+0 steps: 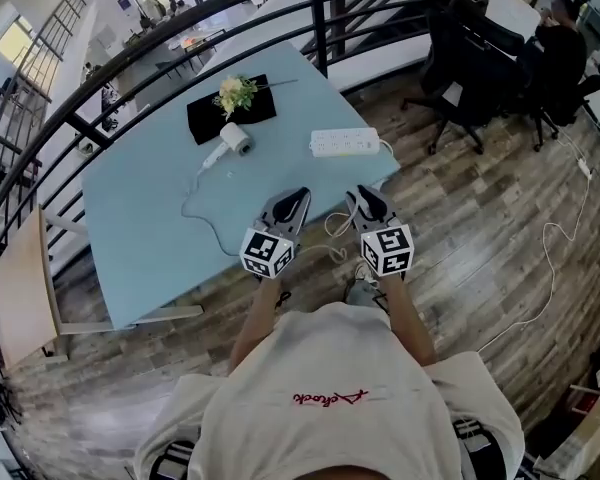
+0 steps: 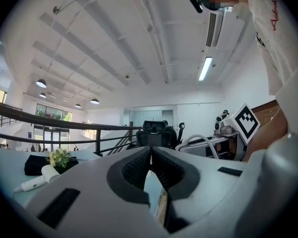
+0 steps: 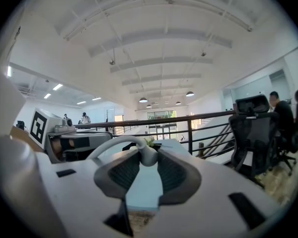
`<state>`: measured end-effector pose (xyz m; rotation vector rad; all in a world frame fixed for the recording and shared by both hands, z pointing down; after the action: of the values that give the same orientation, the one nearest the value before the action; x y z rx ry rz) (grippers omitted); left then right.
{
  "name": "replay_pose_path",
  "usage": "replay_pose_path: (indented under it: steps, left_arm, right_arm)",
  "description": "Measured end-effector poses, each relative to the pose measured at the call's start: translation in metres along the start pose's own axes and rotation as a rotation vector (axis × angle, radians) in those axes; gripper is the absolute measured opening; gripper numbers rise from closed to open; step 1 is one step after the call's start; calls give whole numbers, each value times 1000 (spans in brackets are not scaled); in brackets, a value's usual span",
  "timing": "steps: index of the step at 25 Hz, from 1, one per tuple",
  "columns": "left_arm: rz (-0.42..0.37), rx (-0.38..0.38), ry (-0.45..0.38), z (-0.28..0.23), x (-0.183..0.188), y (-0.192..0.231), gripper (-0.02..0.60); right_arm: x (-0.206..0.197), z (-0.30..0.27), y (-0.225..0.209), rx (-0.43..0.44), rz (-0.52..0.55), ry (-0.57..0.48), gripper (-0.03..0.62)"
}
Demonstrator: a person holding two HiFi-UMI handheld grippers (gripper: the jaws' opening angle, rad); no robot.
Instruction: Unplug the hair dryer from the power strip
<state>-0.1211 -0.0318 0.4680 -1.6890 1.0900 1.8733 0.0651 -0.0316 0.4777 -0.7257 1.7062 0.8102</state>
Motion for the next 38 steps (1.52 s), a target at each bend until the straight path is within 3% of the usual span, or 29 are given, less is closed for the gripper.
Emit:
replay_pose_path:
  steps: [13,38]
  left_arm:
    - [8,-47,17,64,-19,-40,18]
    - [8,-70,12,113,-39,-97,18]
  right_arm:
    - [-6,64,60,-44,1,14,123]
    - [-13,137,97,-70,26,19,123]
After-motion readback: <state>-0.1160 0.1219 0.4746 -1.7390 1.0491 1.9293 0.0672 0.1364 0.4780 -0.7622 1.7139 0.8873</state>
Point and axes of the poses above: the fingertips, and each gripper's own axes: z backward along the fingers, y to its left, x out of its top, the point moved 7 cm from there along z, backward along the fingers, and after that the axes turned 14 degrees about z, right-handed, at the moved point
